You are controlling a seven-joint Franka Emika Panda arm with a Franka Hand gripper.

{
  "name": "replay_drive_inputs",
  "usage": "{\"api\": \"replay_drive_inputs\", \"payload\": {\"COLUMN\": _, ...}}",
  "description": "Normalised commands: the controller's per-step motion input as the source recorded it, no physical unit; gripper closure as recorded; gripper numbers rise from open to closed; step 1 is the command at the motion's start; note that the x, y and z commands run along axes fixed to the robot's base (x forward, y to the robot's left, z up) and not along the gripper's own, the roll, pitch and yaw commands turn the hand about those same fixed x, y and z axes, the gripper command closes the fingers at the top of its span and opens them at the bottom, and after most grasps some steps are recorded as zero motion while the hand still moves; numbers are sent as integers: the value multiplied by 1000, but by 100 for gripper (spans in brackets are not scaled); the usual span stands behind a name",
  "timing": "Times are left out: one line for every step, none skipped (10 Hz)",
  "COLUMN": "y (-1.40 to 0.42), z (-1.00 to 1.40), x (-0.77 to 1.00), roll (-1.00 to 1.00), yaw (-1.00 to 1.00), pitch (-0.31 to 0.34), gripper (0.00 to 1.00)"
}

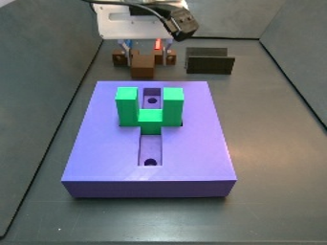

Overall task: Pick up the brown object. Move up. Place the brown object on the fixture. Regrasp the brown object. Move to above the board. Insert the brown object.
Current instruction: Pick up the brown object.

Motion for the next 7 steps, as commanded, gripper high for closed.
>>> {"api": "replay_drive_inputs", "payload": {"y": 29, "z": -6, "x": -303, "roll": 0, "yaw": 0, "pitch": -4, "gripper": 0}}
{"api": "replay_drive_inputs", "payload": {"y": -26, "z": 89, "x": -294, "roll": 90, "yaw": 17, "pitch": -64, "gripper": 0}}
{"api": "replay_drive_inputs", "payload": {"y": -37, "z": -54, "x": -123, "roll": 134, "yaw": 0, "pitch": -54, "gripper": 0}}
{"api": "replay_drive_inputs", "payload": {"y": 0, "z": -237, "x": 0, "roll": 150, "yaw": 0, "pitch": -7, "gripper": 0}}
{"api": "replay_drive_inputs", "payload": {"y": 0, "z": -211, "x": 151, "roll": 206, "yaw": 0, "pitch": 0, "gripper": 0}}
{"api": "replay_drive_inputs", "payload": {"y": 0, "z": -197, "x": 214, "roll": 267, "yaw": 0, "pitch": 0, "gripper": 0}}
{"api": "replay_drive_inputs", "payload": {"y": 0, "z": -217, "x": 86, "roll": 291, "yaw": 0, "pitch": 0, "gripper": 0}}
